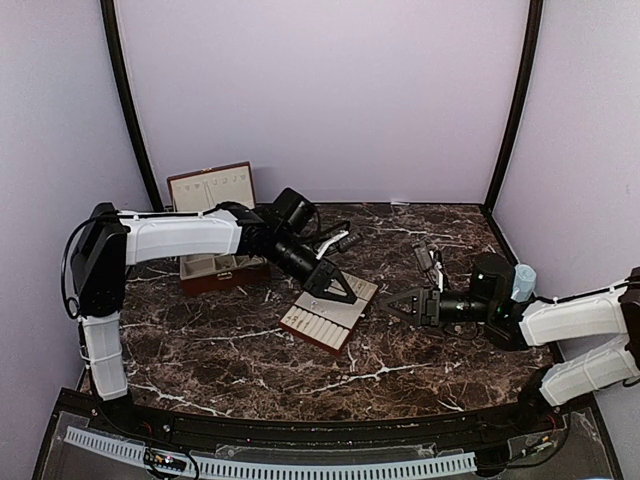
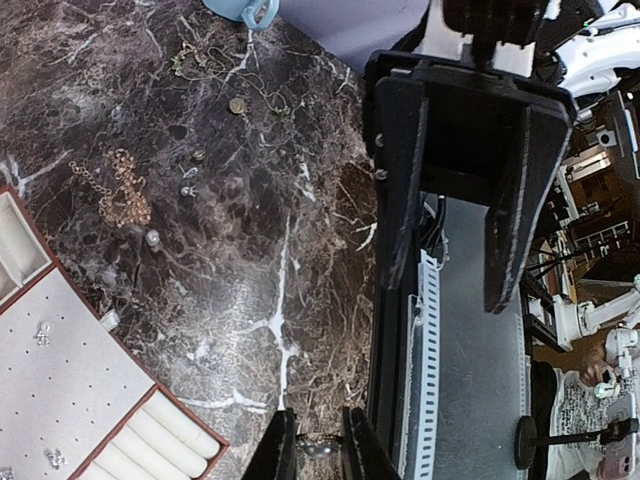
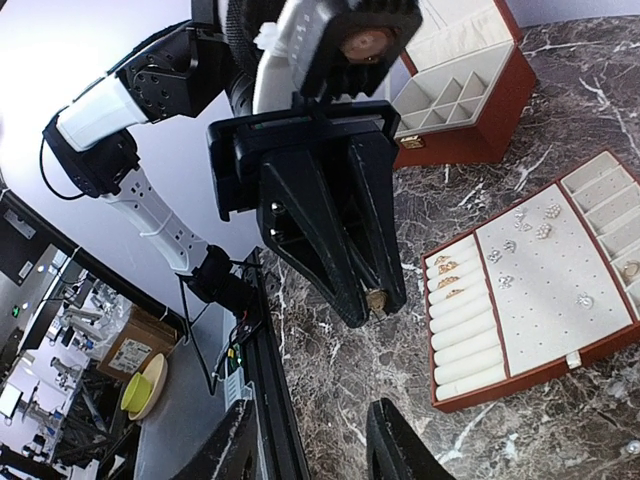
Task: Organize the mixed jewelry
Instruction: Pass from the left arm to the right
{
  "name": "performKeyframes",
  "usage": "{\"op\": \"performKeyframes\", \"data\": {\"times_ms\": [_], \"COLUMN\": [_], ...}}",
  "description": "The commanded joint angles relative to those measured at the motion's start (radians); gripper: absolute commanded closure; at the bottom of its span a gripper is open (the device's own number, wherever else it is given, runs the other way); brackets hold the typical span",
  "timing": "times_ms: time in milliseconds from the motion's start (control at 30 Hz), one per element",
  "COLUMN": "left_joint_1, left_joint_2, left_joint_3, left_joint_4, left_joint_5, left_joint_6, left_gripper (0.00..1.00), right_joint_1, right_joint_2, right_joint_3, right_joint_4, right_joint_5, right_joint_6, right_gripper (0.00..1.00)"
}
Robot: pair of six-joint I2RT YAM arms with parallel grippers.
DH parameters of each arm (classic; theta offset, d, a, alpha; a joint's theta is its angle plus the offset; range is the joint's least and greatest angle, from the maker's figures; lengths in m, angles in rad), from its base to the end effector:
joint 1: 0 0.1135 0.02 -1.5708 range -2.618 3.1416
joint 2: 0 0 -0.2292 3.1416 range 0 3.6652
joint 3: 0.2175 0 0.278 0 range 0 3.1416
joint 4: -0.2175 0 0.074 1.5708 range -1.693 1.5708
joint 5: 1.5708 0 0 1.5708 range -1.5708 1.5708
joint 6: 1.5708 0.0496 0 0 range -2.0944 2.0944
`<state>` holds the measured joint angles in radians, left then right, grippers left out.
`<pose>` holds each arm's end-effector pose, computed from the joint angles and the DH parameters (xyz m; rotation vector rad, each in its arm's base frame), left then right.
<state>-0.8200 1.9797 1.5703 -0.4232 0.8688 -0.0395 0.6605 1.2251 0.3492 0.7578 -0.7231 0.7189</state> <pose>0.2830 -0.3588 0.1924 1.3401 2.1008 -1.4297 0.1952 0.1932 0.1459 -0.5660 1.8635 1.5822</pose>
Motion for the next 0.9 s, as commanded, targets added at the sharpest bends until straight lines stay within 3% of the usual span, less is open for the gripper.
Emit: {"op": "performKeyframes", "data": {"times_ms": [0,500,867], "left_joint_1": [0.004,0.004,0.005], "left_joint_2": [-0.107,-0.13,-0.143], "left_joint_3": [-0.09,-0.159,-0.178], "left_joint_4": [0.242,0.338,0.324], "left_joint_5": [0.057,0.135,0.151], "left_joint_6": [-0.099,-0.143,-0.136], "left_gripper": [0.92,0.92,0.92], "right_joint_1": [0.035,0.067,0.067], "right_joint_2": [0.045,0.102,0.142], "right_joint_3": [0.036,0.064,0.092], "right_joint_4": [0.124,0.154,0.179], "right_joint_5": [-0.029,-0.019,0.017], "right_joint_6": [0.041,0.056,0.075], "right_gripper": [0.62,0.66,0.77]}}
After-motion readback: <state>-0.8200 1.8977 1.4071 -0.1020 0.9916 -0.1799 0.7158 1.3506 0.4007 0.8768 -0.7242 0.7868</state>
